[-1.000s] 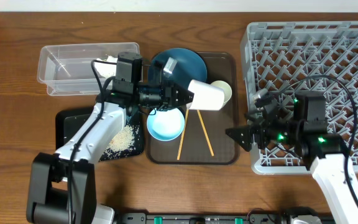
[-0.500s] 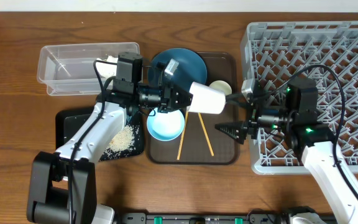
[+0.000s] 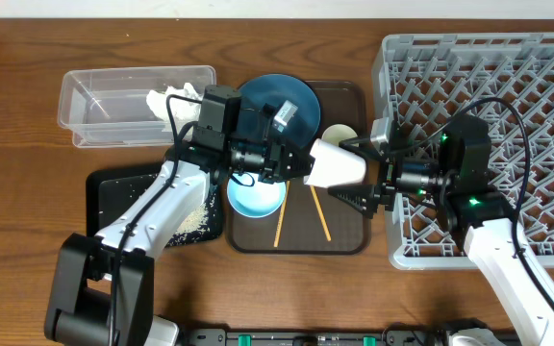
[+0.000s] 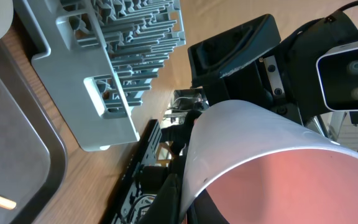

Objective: Sort waste into correct bins and load items into the dishwasher rack

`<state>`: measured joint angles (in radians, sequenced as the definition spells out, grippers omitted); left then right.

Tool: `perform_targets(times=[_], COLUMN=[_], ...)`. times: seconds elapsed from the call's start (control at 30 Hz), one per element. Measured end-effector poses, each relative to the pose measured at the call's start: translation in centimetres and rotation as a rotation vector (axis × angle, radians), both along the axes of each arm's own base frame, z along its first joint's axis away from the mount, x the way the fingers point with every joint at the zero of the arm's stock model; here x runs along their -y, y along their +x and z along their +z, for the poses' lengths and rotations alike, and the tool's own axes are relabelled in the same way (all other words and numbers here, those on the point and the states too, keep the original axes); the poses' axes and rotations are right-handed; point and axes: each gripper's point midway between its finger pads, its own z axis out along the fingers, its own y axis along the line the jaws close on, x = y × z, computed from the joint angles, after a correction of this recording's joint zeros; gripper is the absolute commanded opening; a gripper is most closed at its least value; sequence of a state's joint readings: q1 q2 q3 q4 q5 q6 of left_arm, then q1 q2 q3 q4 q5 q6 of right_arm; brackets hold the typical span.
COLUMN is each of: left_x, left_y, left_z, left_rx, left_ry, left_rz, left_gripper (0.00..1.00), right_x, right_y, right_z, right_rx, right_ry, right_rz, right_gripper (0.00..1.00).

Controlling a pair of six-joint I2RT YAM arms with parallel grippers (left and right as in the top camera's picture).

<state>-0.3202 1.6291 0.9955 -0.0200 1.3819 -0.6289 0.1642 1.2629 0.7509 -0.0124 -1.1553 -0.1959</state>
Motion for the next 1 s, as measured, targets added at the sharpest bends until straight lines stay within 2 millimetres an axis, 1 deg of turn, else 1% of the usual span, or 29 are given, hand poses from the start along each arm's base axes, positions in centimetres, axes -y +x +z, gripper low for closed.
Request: perform_targets(times=[0.27,0.47,0.6,0.67,0.73,0.83,0.87,0.97,1.0], left_x=[0.0,-0.01,-0.01,0.0,-0.01,-0.01,0.0,-0.02,-0.01], left_y=[0.0,0.03,0.03,0.01,0.03,0.03,0.02,0.12,0.1], left_z=[0.0,0.01,0.02,0.01,0.02,0.0,0.0,-0.12,-0.09], left_rx=[-0.004,-0.007,-0.009,-0.014,-0.017,-0.016,-0.017,-0.015,-0.013], left_ry=[0.001,0.001,0.001,0.002,0.002,0.003,0.003,0.008,0.007], left_rz=[0.001,0.002,0.002,0.003,0.004,0.004,0.004,0.01,0.008], left_gripper=[0.06,0.07,0.15,0.21,0.22,0.19,0.11,0.06,0.06], right_x=[-0.01,-0.06,-0.07,-0.06,-0.06,-0.05,-0.05,-0.05,-0.04], right_y=[-0.01,-0.16,-0.2,-0.22,-0.22,-0.28,-0.33,-0.51,-0.53], right_z=[0.02,0.07,0.05,0.01,0.01,-0.09,-0.17,-0.29,-0.39], right_rx=[-0.006,-0.009,-0.012,-0.015,-0.015,-0.023,-0.029,-0.044,-0.05], right_ry=[0.002,0.006,0.006,0.006,0.006,0.005,0.004,0.004,0.002], right_rz=[0.0,0.007,0.009,0.009,0.009,0.009,0.009,0.013,0.012], right_gripper=[0.77,0.74,0.73,0.72,0.7,0.7,0.7,0.71,0.73])
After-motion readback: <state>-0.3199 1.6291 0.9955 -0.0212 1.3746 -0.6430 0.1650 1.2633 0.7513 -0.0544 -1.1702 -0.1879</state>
